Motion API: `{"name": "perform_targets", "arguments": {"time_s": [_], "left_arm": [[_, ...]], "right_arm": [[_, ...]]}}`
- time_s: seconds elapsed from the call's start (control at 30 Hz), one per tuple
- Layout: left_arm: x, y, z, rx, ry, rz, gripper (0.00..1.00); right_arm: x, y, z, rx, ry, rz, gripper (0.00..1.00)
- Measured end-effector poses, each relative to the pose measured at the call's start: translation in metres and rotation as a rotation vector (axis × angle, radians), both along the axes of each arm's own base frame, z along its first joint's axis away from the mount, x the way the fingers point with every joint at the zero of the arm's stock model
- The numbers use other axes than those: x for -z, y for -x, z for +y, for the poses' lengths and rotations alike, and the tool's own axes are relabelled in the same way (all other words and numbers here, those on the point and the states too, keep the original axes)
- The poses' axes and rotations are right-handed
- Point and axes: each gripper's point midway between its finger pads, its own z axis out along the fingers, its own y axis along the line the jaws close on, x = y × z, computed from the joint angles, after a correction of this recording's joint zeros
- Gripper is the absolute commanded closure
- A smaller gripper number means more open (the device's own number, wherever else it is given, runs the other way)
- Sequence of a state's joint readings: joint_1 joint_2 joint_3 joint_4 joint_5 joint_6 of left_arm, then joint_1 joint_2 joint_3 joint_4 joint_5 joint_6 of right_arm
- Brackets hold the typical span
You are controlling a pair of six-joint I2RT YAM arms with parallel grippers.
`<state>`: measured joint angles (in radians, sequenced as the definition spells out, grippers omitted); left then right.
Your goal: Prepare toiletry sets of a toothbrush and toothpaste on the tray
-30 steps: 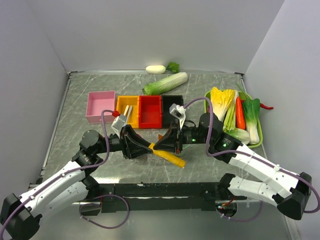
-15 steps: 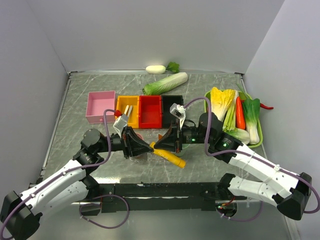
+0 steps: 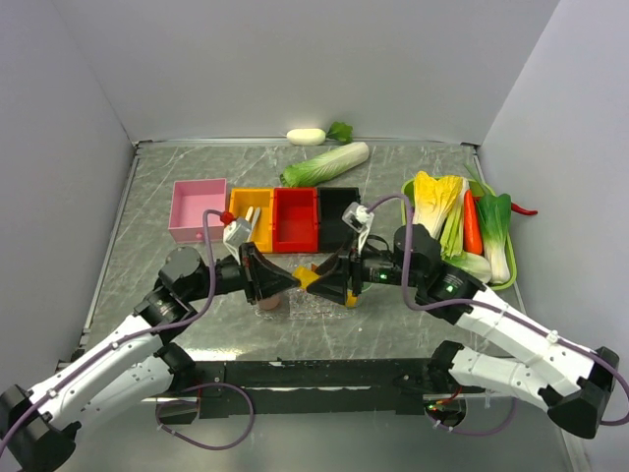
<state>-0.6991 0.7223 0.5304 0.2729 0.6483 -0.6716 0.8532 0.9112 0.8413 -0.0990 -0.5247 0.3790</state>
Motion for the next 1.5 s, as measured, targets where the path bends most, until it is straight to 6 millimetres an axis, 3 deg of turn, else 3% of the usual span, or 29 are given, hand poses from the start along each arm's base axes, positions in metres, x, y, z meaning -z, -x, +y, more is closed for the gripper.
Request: {"name": "perform_targets", "arguments": {"time_s": [0.27, 0.47, 0.7, 0.97, 1.33, 1.5], "left_arm": [[-0.014, -0.016, 0.016, -0.147, -0.091, -0.032, 0.99], [-0.028, -0.017, 0.031, -0.203, -0.191, -0.060, 0.99], [-0.043, -0.025, 0.054, -0.299, -0.340, -0.079, 0.99], [-0.019, -0.038, 0.068, -0.338, -0.522, -0.106, 0.99], [0.019, -0.062, 0.057, -0.273, -0.688, -0.150, 0.99], [0.023, -0.066, 0.053, -0.256, -0.699, -0.169, 0.99]], "right_arm": [[-0.025, -0.016, -0.041, 0.179, -0.017, -0.087, 0.16], [-0.051, -0.024, -0.078, 0.343, -0.014, -0.175, 0.14], [-0.041, -0.047, -0.112, 0.559, 0.096, -0.185, 0.13], [-0.031, -0.053, -0.125, 0.624, 0.142, -0.179, 0.13], [-0.027, -0.054, -0.128, 0.639, 0.154, -0.176, 0.13], [-0.026, -0.054, -0.128, 0.639, 0.154, -0.176, 0.13]]}}
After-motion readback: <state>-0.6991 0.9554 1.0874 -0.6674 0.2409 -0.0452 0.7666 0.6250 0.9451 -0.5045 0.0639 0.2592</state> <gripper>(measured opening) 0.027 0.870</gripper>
